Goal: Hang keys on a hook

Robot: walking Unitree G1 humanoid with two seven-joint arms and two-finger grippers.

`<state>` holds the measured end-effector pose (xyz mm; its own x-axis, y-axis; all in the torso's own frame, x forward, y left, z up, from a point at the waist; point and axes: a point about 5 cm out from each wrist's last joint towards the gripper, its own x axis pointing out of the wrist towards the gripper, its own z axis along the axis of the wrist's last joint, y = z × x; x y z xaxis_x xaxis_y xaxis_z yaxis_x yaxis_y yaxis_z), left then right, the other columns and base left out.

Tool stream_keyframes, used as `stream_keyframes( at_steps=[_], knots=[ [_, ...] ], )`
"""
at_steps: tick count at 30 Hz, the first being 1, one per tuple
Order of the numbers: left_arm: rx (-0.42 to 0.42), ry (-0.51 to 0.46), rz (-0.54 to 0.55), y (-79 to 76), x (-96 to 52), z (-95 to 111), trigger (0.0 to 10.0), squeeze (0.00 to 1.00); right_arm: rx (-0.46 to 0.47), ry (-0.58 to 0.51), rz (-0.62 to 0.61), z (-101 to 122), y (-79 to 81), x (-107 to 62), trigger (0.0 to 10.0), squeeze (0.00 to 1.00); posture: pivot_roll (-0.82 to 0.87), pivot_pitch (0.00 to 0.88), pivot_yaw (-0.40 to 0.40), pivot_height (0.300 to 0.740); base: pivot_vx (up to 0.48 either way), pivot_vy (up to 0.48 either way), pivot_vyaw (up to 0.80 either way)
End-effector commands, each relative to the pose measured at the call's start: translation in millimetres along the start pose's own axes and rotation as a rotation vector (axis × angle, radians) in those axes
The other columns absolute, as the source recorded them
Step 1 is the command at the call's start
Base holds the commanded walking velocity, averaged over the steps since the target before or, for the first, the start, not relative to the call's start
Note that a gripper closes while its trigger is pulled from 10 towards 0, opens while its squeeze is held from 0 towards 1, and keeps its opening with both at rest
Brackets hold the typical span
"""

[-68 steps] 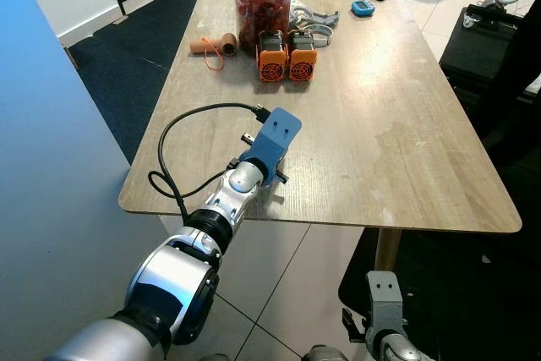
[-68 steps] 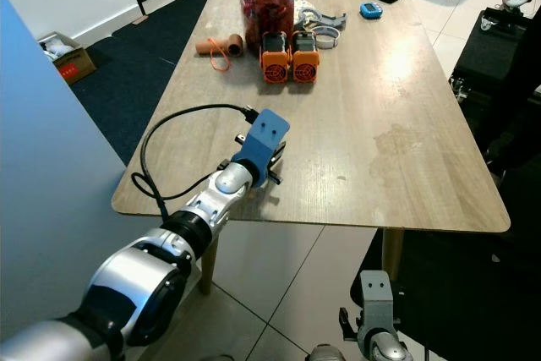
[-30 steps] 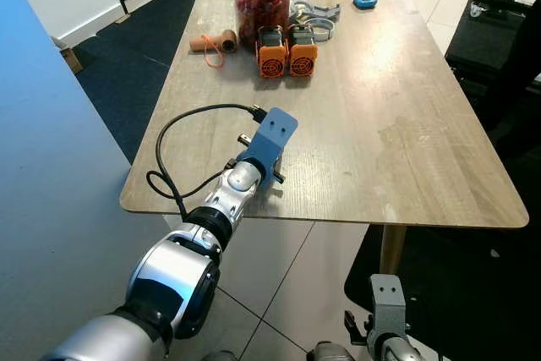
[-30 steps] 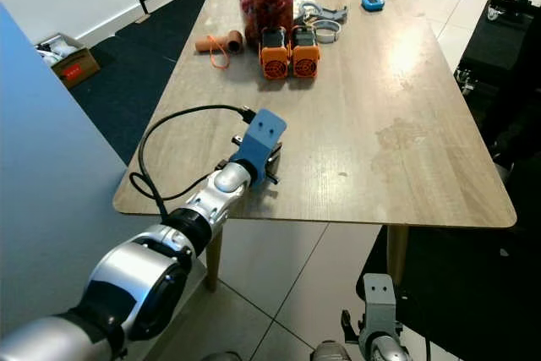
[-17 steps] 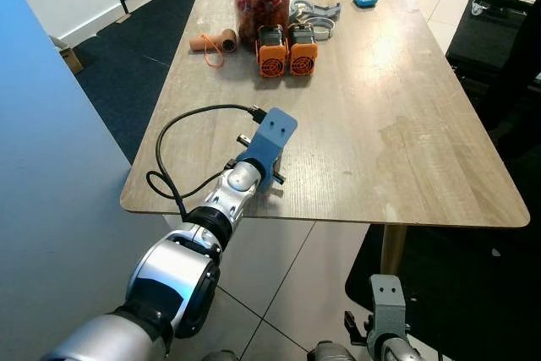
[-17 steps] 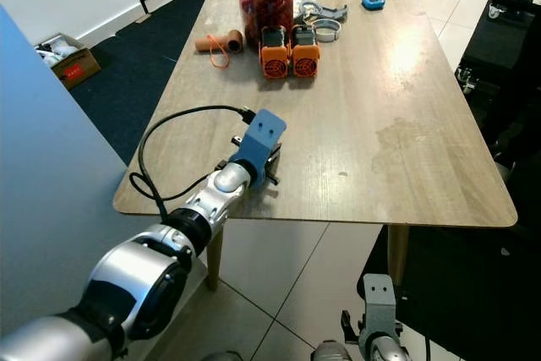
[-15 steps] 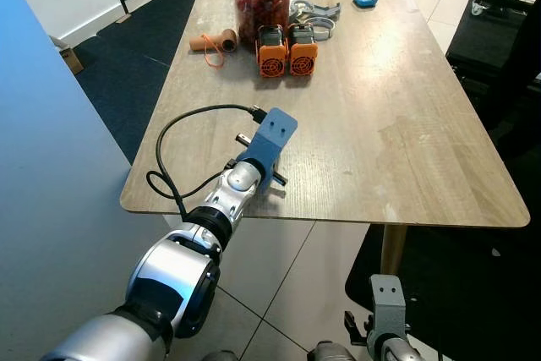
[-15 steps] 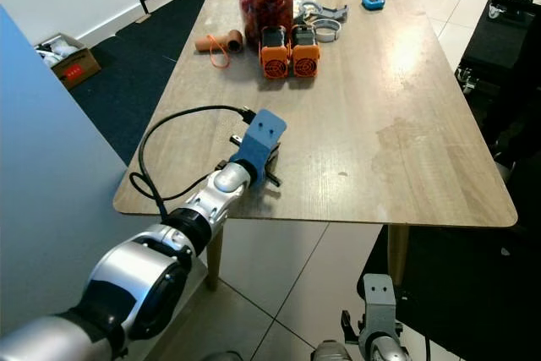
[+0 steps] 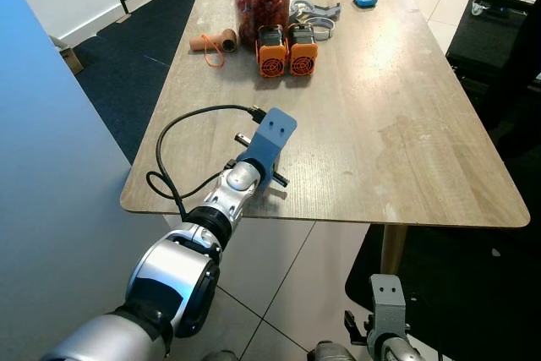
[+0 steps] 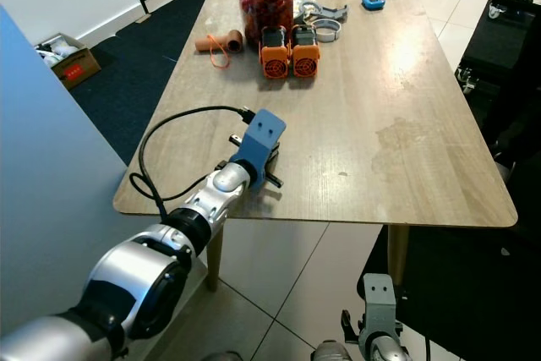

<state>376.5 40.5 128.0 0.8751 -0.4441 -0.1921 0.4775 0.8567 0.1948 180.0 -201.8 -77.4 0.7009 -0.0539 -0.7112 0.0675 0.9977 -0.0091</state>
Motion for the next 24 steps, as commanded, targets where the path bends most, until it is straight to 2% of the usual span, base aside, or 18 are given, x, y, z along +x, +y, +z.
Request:
stream_keyframes(
  at_steps=[1,2,6,9,18,24],
  knots=[
    [-0.075,-0.054,-0.009,10.3,2.3,17.6,0.0,0.00,0.018,0.004,-0.012,-4.2,-1.3,-1.7,10.0,0.00,0.01,0.129,0.059,0.740,0.000,0.000,0.00],
    [-0.075,-0.054,-0.009,10.3,2.3,17.6,0.0,0.00,0.018,0.004,-0.012,-4.2,-1.3,-1.7,10.0,0.00,0.01,0.129,0.059,0.740,0.000,0.000,0.00],
    [-0.158,-0.154,-0.018,29.6,1.9,42.6,0.0,0.00,0.014,0.003,-0.013,-2.8,-2.3,-1.3,10.0,0.00,0.01,0.126,0.052,0.740,0.000,0.000,0.00],
    [-0.201,-0.195,-0.025,37.3,0.8,51.8,0.0,0.00,0.013,-0.001,-0.012,-0.5,-2.1,-0.4,10.0,0.00,0.01,0.119,0.045,0.740,0.000,0.000,0.00],
    [-0.283,-0.242,-0.060,46.6,-1.9,58.8,0.0,0.00,0.009,-0.009,-0.008,4.2,-1.8,1.4,10.0,0.00,0.02,0.110,0.039,0.740,0.000,0.000,0.00],
    [-0.297,-0.251,-0.104,51.1,-4.8,56.6,0.0,0.00,0.003,-0.014,-0.009,7.2,-3.9,2.2,10.0,0.00,0.02,0.087,0.026,0.740,0.000,0.000,0.00]
  ],
)
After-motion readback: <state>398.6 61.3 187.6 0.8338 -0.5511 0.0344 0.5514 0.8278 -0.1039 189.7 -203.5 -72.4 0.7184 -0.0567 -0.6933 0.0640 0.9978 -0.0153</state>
